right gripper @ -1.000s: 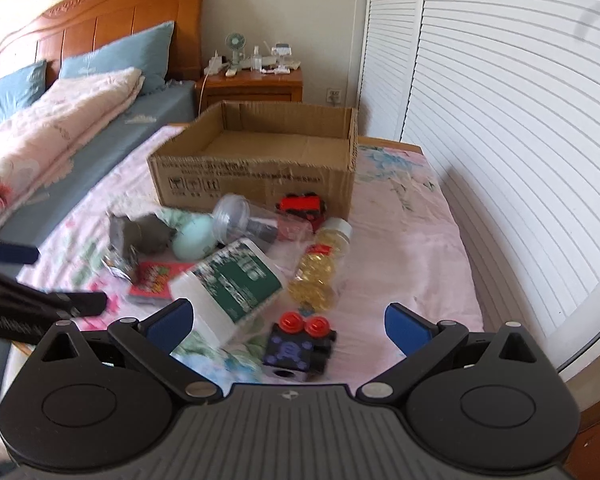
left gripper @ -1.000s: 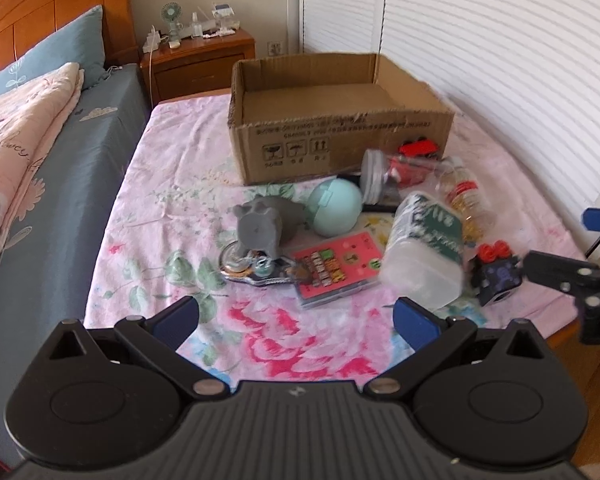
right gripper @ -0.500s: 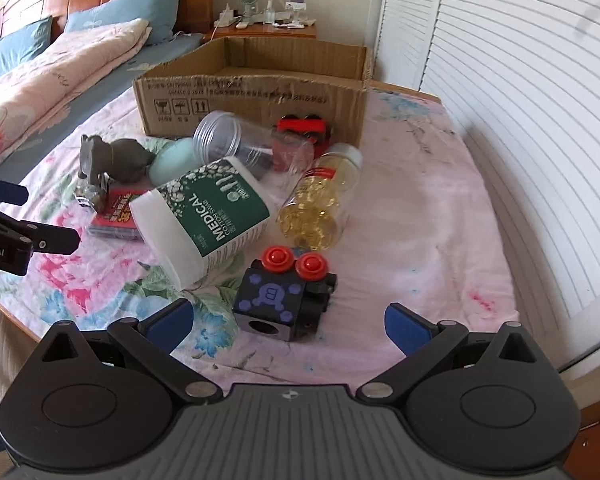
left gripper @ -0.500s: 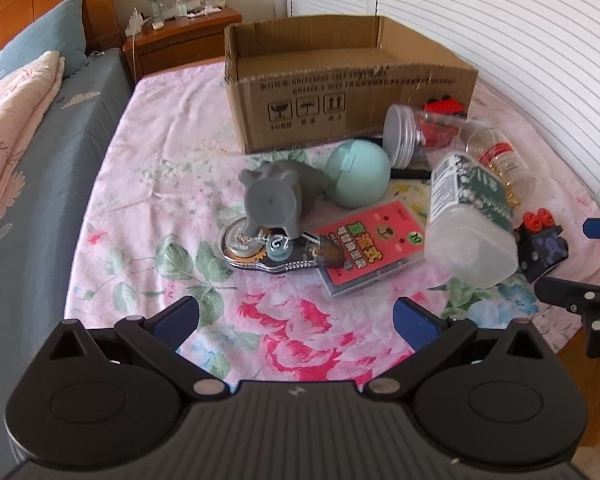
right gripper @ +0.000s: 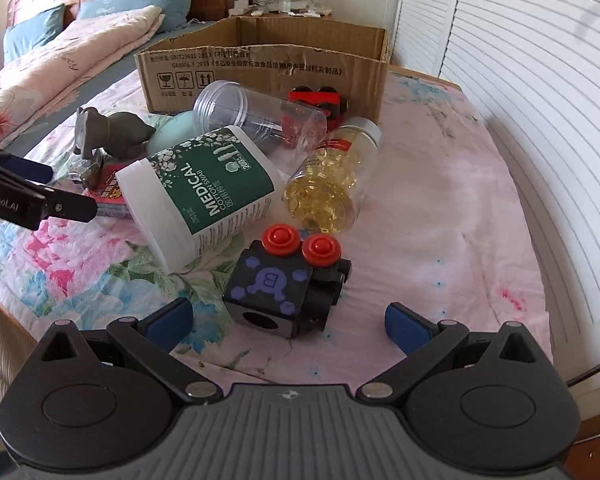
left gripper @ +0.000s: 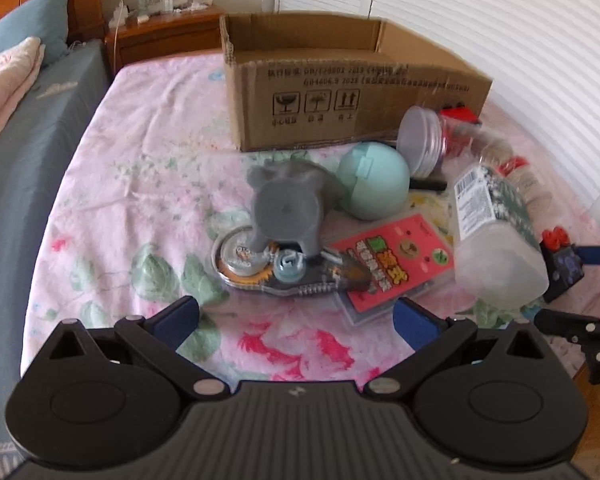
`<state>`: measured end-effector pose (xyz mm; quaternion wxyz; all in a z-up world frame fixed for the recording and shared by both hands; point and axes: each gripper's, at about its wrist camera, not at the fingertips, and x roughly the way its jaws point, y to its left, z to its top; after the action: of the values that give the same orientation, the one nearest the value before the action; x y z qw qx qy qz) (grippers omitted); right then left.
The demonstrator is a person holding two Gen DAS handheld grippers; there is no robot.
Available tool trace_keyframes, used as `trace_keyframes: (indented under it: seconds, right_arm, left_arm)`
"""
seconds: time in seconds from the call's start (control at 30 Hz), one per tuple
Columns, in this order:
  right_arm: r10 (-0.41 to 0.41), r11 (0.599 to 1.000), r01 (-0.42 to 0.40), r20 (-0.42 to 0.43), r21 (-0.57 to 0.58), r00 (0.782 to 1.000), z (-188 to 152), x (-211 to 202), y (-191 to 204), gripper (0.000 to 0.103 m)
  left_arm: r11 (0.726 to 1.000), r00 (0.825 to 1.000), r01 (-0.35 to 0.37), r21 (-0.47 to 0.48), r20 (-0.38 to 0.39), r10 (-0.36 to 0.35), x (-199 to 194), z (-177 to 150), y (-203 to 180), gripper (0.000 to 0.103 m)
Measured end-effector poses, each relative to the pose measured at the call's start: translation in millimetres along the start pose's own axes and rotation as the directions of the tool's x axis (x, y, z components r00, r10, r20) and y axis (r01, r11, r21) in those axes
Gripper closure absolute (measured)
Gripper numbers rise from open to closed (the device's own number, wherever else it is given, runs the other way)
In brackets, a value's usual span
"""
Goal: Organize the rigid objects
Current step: 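Grasp the correction tape roller with the left tool while the right tool grasps the black cube toy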
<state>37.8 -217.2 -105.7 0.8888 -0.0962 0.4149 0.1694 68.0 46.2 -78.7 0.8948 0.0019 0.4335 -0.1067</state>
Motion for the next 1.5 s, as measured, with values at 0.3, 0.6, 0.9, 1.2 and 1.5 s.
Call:
trace_keyframes:
  seconds: [0.3, 0.6, 0.9, 1.2, 1.5]
  right_arm:
    - [0.007, 1.000, -0.006, 0.044, -0.007, 0.999, -4.2, 0.1, -1.8, 0.000]
    - [0.007, 1.000, -0.007, 0.050, -0.006, 0.999, -5.2, -0.6, -1.2, 0.000]
    - [0.005, 1.000, -0.005, 0.046, -0.004, 0.999, -5.5, -0.1, -1.1, 0.000]
    - [0.011, 1.000, -0.010, 0.040, -0.009, 0.999, -2.4, 1.6, 0.9, 0.000]
    - [0.017, 1.000, -0.017, 0.044, -0.014, 0.999, -0.9, 2.7, 0.9, 0.000]
  left_arm:
    - [0.992, 0.999, 0.017, 0.127, 0.026, -0.021, 2.8, -5.2, 3.1, 0.000]
    - [0.977, 0.993, 0.096, 0.189, 0.044, -0.106, 3.8, 3.6, 12.0, 0.001]
    - [0.964, 0.982, 0.165, 0.209, 0.054, -0.180, 10.3, 11.4, 26.6, 0.001]
    - [0.957, 0.967, 0.217, 0.194, 0.090, -0.238, 16.3, 12.1, 32.8, 0.007]
    - [0.960, 0.969, 0.216, 0.178, 0.079, -0.233, 8.3, 8.0, 30.7, 0.013]
